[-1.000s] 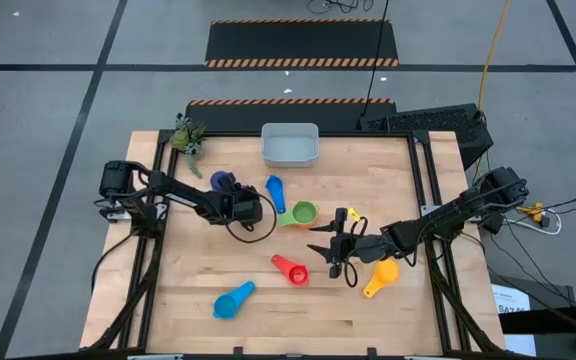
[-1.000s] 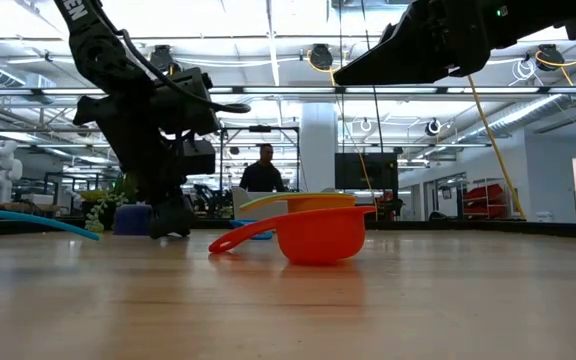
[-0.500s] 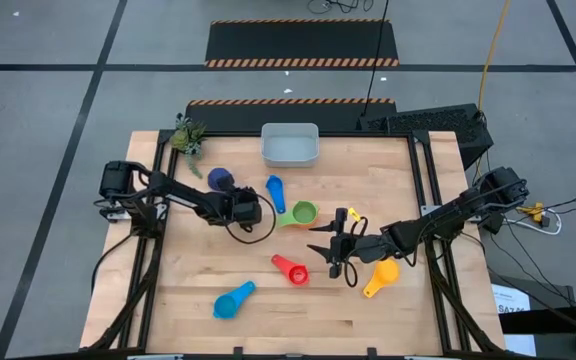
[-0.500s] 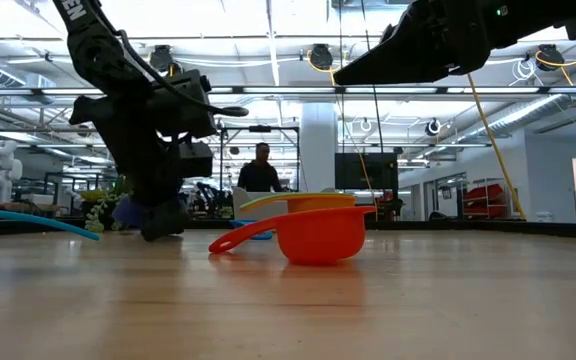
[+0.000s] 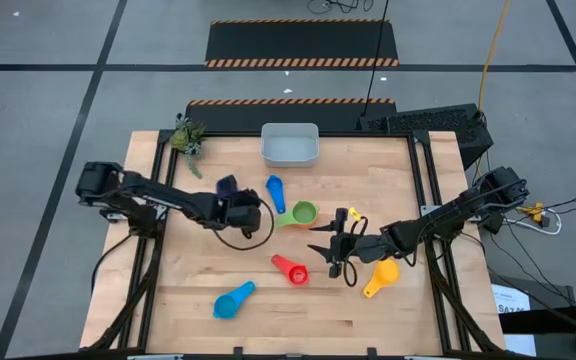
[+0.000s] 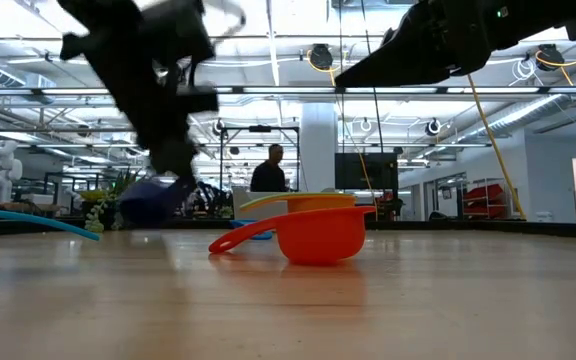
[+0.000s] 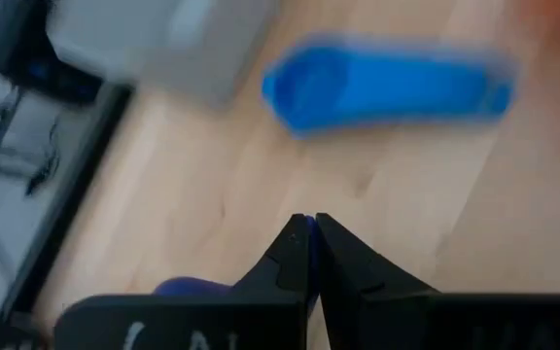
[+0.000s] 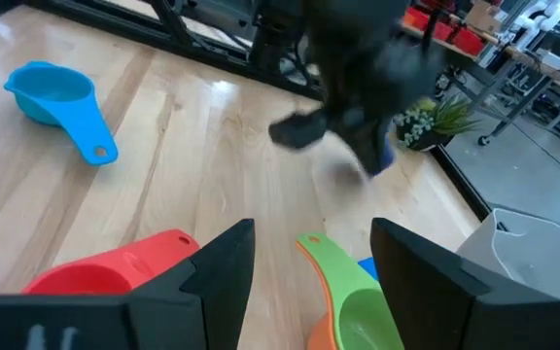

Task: Nest measuring cups in basket
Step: Stack the purple measuring cup into the green measuring cup

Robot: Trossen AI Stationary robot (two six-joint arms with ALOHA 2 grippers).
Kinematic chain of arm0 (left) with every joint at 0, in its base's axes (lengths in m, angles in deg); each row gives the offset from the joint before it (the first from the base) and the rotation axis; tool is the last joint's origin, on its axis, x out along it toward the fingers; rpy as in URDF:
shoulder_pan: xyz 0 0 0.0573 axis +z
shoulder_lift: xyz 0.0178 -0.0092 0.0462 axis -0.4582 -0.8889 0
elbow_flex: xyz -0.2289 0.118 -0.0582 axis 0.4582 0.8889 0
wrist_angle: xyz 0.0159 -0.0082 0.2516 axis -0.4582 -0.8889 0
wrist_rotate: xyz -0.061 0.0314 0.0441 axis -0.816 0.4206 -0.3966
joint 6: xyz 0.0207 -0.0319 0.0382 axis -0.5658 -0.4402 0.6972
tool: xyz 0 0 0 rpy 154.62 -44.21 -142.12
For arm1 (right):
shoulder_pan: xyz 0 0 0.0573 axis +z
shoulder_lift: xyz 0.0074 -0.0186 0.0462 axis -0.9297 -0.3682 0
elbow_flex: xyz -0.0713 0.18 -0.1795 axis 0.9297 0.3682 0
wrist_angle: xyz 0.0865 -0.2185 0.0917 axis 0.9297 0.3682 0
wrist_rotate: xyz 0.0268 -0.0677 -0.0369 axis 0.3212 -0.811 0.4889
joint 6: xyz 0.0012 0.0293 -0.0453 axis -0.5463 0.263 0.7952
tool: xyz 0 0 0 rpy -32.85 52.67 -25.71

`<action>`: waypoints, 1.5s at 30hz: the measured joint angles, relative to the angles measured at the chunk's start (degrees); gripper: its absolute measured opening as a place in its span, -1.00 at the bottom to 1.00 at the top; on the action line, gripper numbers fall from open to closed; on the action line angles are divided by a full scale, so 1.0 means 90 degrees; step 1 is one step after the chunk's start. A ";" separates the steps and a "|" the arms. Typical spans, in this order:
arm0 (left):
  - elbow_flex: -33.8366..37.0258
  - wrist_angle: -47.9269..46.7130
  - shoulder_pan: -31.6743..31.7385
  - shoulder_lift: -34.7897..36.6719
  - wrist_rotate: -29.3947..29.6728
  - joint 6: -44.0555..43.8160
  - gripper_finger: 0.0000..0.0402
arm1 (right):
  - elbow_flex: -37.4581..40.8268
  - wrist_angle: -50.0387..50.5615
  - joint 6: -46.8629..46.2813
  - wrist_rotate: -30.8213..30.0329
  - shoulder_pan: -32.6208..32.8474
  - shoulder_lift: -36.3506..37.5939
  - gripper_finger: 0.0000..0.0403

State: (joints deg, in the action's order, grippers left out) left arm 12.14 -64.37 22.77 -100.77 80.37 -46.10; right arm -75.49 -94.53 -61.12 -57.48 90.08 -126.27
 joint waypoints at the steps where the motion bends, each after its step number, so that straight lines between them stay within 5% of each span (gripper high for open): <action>1: -0.0019 0.0021 -0.0077 0.0170 0.0079 0.0001 -0.97 | 0.0015 -0.0016 0.0005 0.0005 -0.0031 0.0000 0.00; 10: -0.0071 0.0856 -0.0928 0.1338 0.0784 0.0119 -0.97 | 0.0708 -0.0847 -0.0311 0.0000 -0.0290 -0.0002 0.00; 19: -0.0067 0.2890 -0.1761 0.1786 0.1231 0.1071 -0.97 | 0.0799 -0.1677 0.0362 0.0022 -0.0325 0.0001 0.00; 35: -0.0091 0.7146 -0.2717 0.0666 0.1490 0.2451 -0.97 | 0.0804 -0.1806 0.0924 -0.0666 -0.0378 0.0113 0.00; 45: -0.0090 0.8873 -0.2630 0.0115 0.1463 0.2667 -0.96 | 0.0860 -0.0293 0.1991 -0.1422 -0.0409 0.0923 0.00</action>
State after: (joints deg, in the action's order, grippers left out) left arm 11.34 15.49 -0.90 -99.73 93.54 -22.10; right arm -67.75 -97.17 -43.20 -70.28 86.40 -117.96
